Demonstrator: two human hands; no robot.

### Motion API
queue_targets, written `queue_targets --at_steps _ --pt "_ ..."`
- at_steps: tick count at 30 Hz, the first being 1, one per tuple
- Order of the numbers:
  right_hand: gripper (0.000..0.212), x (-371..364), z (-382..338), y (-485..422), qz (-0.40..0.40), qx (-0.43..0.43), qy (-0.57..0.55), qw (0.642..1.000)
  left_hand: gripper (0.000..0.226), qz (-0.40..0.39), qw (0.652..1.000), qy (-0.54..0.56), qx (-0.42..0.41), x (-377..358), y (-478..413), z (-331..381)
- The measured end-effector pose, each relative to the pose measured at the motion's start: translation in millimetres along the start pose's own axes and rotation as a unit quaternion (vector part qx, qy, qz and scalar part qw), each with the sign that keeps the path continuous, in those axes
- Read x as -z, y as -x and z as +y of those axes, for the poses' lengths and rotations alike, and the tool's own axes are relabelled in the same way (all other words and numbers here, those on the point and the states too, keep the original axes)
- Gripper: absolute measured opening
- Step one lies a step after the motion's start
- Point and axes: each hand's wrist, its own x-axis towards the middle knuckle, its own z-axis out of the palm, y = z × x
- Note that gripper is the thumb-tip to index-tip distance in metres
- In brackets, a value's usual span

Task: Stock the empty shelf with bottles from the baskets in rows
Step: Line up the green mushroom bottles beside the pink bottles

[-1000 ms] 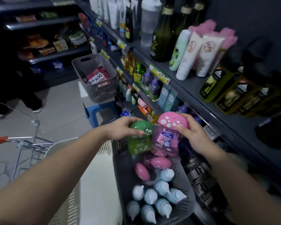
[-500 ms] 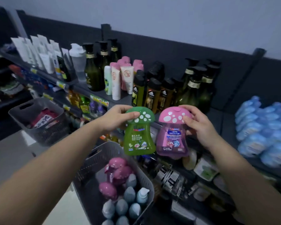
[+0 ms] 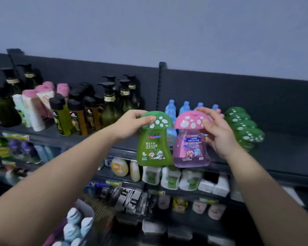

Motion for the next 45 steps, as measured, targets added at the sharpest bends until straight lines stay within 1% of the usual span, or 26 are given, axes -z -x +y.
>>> queue_targets --at_steps 3,5,7,11,12,14,15,17,20,21,25,27,30,34,38,40,42,45 --pt "0.032 56.9 -22.4 22.3 0.026 0.017 0.013 0.999 0.067 -0.018 1.0 0.006 -0.015 -60.2 -23.7 15.1" --pt "0.03 94.3 -37.1 36.6 0.048 0.026 0.028 0.998 0.075 -0.037 0.999 -0.008 -0.025 -99.1 -38.0 26.6" --pt "0.031 130.3 -48.3 51.0 0.068 0.034 0.041 0.996 0.071 -0.054 0.998 -0.022 -0.035 -137.3 -49.5 34.4" --pt "0.026 187.6 -60.2 76.4 0.105 0.022 0.062 0.992 0.044 -0.088 0.996 -0.016 -0.03 -200.1 -64.2 40.1" --pt "0.026 198.4 -62.6 81.3 0.111 0.02 0.067 0.991 0.044 -0.091 0.995 -0.015 -0.03 -211.6 -67.9 41.1" --pt "0.022 218.5 -66.3 88.9 0.118 0.023 0.081 0.989 0.057 -0.097 0.994 -0.023 -0.034 -230.6 -76.0 43.3" --pt "0.021 227.5 -67.2 92.4 0.121 0.023 0.09 0.988 0.057 -0.104 0.993 -0.025 -0.04 -239.4 -79.1 44.5" --pt "0.023 242.7 -67.8 100.0 0.132 0.018 0.103 0.986 0.05 -0.118 0.991 -0.03 -0.053 -255.7 -85.6 45.3" --pt "0.021 263.7 -68.6 111.1 0.157 0.018 0.106 0.982 0.064 -0.145 0.986 -0.038 -0.07 -280.3 -96.0 50.9" --pt "0.019 271.0 -69.4 113.4 0.168 0.019 0.11 0.98 0.065 -0.157 0.983 -0.043 -0.079 -288.0 -100.5 53.0" --pt "0.019 293.2 -70.8 118.8 0.193 0.019 0.122 0.974 0.036 -0.194 0.977 -0.035 -0.08 -312.4 -122.7 52.7" --pt "0.026 303.9 -70.5 118.9 0.207 0.015 0.131 0.969 0.03 -0.208 0.975 -0.039 -0.074 -324.3 -133.6 51.3" --pt "0.028 323.2 -75.1 110.1 0.222 0.016 0.14 0.965 0.015 -0.225 0.97 -0.048 -0.083 -338.5 -153.7 54.3" --pt "0.024 343.4 -72.8 87.9 0.252 0.037 0.146 0.956 0.021 -0.216 0.97 -0.066 -0.094 -346.3 -182.9 55.3" --pt "0.022 358.6 -46.2 83.8 0.321 0.054 0.133 0.936 0.032 -0.21 0.964 -0.122 -0.108 -359.0 -201.6 37.6" --pt "0.015 364.5 -35.0 87.1 0.347 0.049 0.127 0.928 0.04 -0.214 0.954 -0.169 -0.126 -365.2 -205.4 25.9" --pt "0.021 369.6 -28.2 89.2 0.369 0.045 0.131 0.919 0.04 -0.224 0.939 -0.216 -0.145 -369.0 -208.4 15.1" --pt "0.02 377.7 -22.8 90.5 0.395 0.039 0.119 0.91 0.04 -0.248 0.917 -0.264 -0.168 -372.1 -213.3 0.3"
